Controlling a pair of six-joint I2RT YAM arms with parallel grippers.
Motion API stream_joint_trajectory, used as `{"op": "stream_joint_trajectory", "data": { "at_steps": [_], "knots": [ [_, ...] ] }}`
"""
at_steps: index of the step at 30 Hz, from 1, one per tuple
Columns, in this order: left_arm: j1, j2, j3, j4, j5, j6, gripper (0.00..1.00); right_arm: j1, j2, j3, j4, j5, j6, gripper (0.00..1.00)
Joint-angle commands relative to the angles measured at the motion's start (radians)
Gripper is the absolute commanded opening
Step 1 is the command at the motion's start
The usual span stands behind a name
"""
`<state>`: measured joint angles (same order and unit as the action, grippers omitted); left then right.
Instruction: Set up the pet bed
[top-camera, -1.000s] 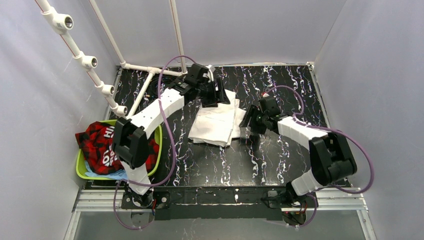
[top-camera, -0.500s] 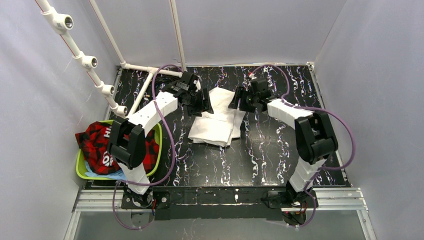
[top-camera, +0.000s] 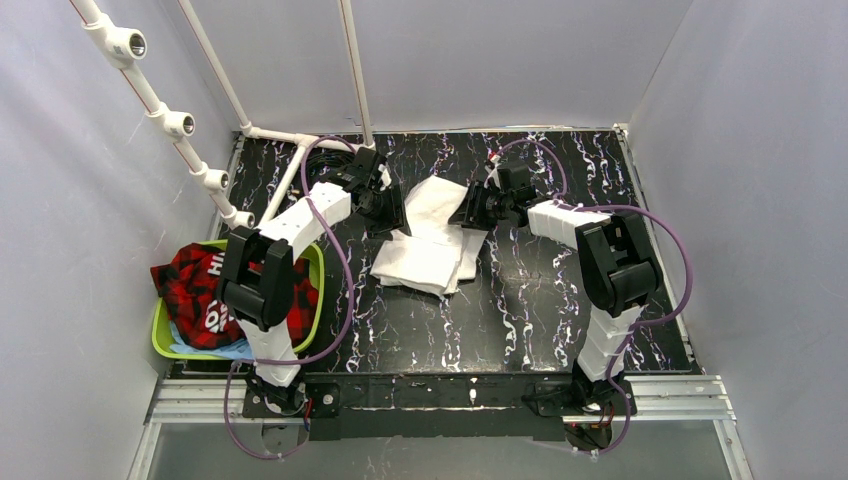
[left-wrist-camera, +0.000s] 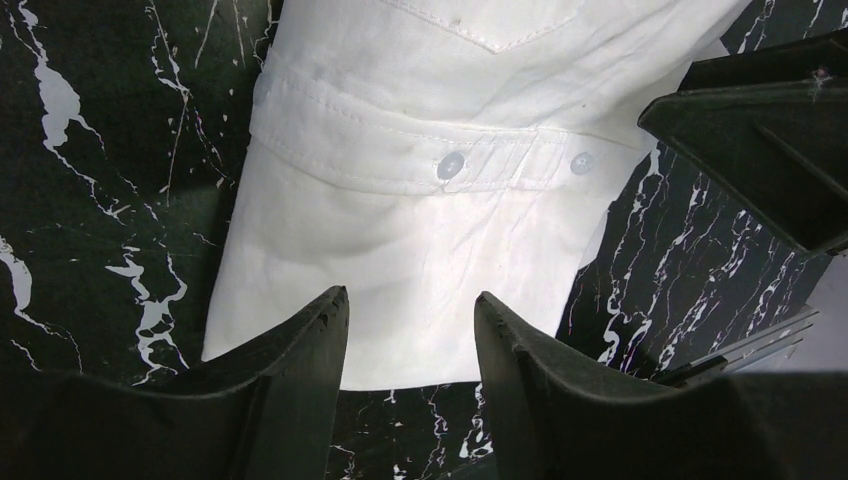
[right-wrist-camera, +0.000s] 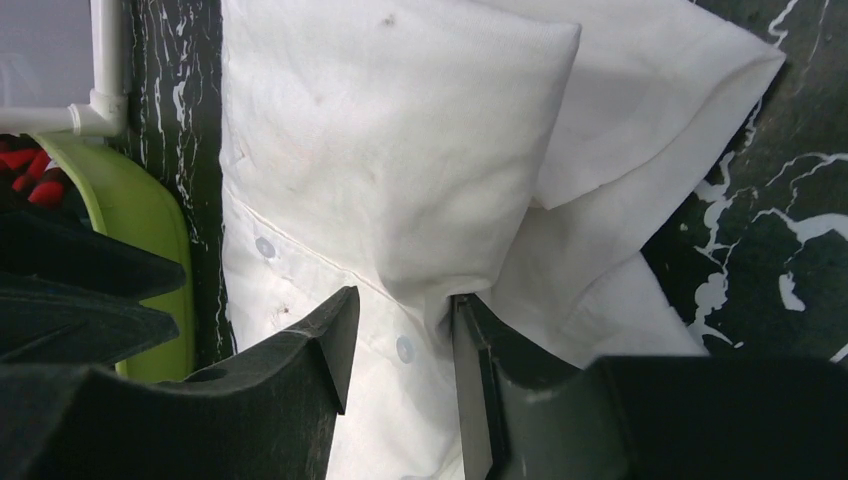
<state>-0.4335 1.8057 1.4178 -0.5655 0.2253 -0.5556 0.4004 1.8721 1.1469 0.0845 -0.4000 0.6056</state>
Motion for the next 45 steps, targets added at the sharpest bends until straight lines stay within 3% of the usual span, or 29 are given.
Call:
{"op": "stream_joint_trajectory", "data": {
  "at_steps": [1,5,10,14,17,23,26,31,35,36,39,42,45],
  "knots": [
    [0.010,0.001,0.007,-0.017,0.030,0.016,0.47,0.002,0.005,-0.019,0.006,0.010,0.044,0.48],
    [0.012,-0.005,-0.001,-0.019,0.028,0.017,0.47,0.002,0.005,-0.006,-0.080,0.097,0.023,0.50],
    [0.015,-0.016,-0.014,-0.019,0.026,0.015,0.47,0.004,0.016,-0.033,-0.045,0.050,0.063,0.45],
    [0.018,-0.029,-0.016,-0.019,0.026,0.012,0.47,0.009,0.004,-0.082,0.130,-0.056,0.160,0.28],
    [0.020,-0.040,-0.011,-0.020,0.019,0.008,0.47,0.015,-0.006,-0.030,0.061,-0.057,0.167,0.01],
    [0.025,-0.056,-0.002,-0.009,0.018,0.008,0.48,0.017,-0.118,0.053,-0.330,0.080,0.169,0.01],
    [0.025,-0.044,-0.001,0.012,0.045,0.004,0.48,0.017,-0.164,0.007,-0.468,0.157,0.186,0.01],
    [0.025,-0.016,-0.005,0.062,0.095,-0.010,0.48,0.017,-0.218,-0.088,-0.551,0.291,0.181,0.01],
    [0.025,0.023,-0.016,0.098,0.170,-0.024,0.48,0.017,-0.166,-0.108,-0.533,0.352,0.133,0.01],
    [0.025,0.030,-0.021,0.106,0.178,-0.030,0.48,0.017,-0.142,-0.103,-0.531,0.383,0.116,0.04],
    [0.025,0.040,-0.031,0.118,0.203,-0.040,0.48,0.017,-0.116,-0.055,-0.552,0.505,0.092,0.30],
    [0.020,0.028,-0.054,0.138,0.241,-0.050,0.48,0.020,-0.175,0.004,-0.612,0.583,0.092,0.50],
    [0.002,0.018,-0.091,0.172,0.276,-0.046,0.48,0.021,-0.257,0.037,-0.642,0.613,0.090,0.59]
  ]
}}
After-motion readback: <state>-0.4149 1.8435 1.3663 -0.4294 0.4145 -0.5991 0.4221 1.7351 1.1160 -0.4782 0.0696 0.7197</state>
